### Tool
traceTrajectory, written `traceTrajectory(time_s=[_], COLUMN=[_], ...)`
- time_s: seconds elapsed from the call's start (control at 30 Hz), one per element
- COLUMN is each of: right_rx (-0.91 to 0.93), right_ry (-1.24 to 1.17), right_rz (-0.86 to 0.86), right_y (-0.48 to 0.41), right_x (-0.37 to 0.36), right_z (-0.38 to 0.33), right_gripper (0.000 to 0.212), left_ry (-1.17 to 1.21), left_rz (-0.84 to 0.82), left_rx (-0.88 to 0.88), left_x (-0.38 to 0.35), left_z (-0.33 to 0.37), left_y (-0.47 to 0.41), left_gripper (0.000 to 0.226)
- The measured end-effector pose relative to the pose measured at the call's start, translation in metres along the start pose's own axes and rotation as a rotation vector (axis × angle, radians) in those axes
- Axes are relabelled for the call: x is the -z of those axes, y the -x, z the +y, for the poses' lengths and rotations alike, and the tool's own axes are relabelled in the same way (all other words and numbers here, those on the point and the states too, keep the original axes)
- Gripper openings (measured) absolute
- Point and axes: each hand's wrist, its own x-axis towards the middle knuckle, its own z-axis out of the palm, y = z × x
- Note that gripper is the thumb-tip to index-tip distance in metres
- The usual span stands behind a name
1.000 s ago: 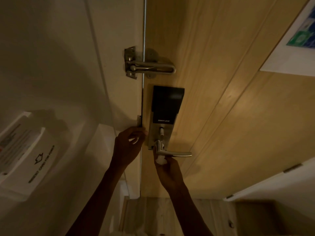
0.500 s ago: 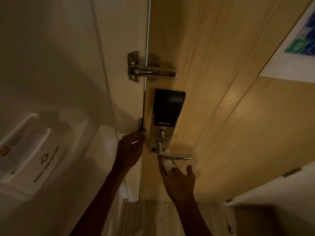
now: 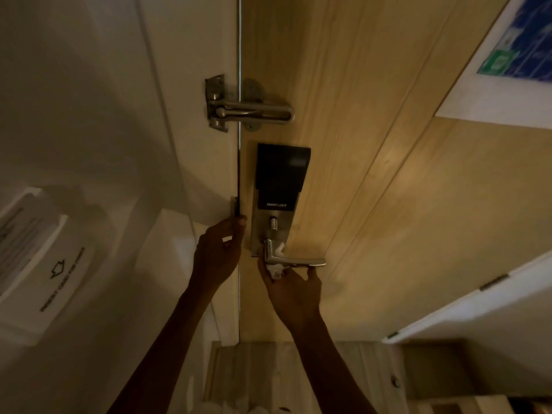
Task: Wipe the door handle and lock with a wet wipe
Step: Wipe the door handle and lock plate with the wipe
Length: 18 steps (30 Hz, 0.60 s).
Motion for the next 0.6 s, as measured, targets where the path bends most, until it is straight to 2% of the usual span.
traceTrajectory(time_s=[0.2,0.3,0.4,0.43,0.53,0.6], right_rx=[0.107,0.167,0.287,0.324,0.427,0.462], right_ry=[0.015,0.127,0.266,0.318,0.583,0.691], right_rz=[0.159,0.111,0.121,0.134,0.157,0.144], right_y=[0.028,0.034,0.033,0.031,0.029,0.030], right_x=[0.017,0.014,0.007,0.006,0.006,0.007], right_z=[-0.041,-0.058,-0.065,-0.068,-0.082,-0.095], right_gripper=[0.081,0.077,0.094,0.089,0.044,0.038], left_ry=[-0.027,-0.013,-0.002,-0.001,-0.003,0.002], left_rz=[0.045,-0.013,-0.039,-0.042,-0.054,-0.050], left_rx=[0.010,-0.003,0.020,0.028,0.039,0.047], left_x=[-0.007,-0.015,-0.021,-0.022,-0.022,-0.021], left_z=[-0.004,-0.006,-0.007,-0.007,-0.008,-0.009], left_y=[0.010,0.017,0.023,0.024,0.024,0.024], left_gripper=[0.030,0.033,0.036,0.036,0.037,0.036])
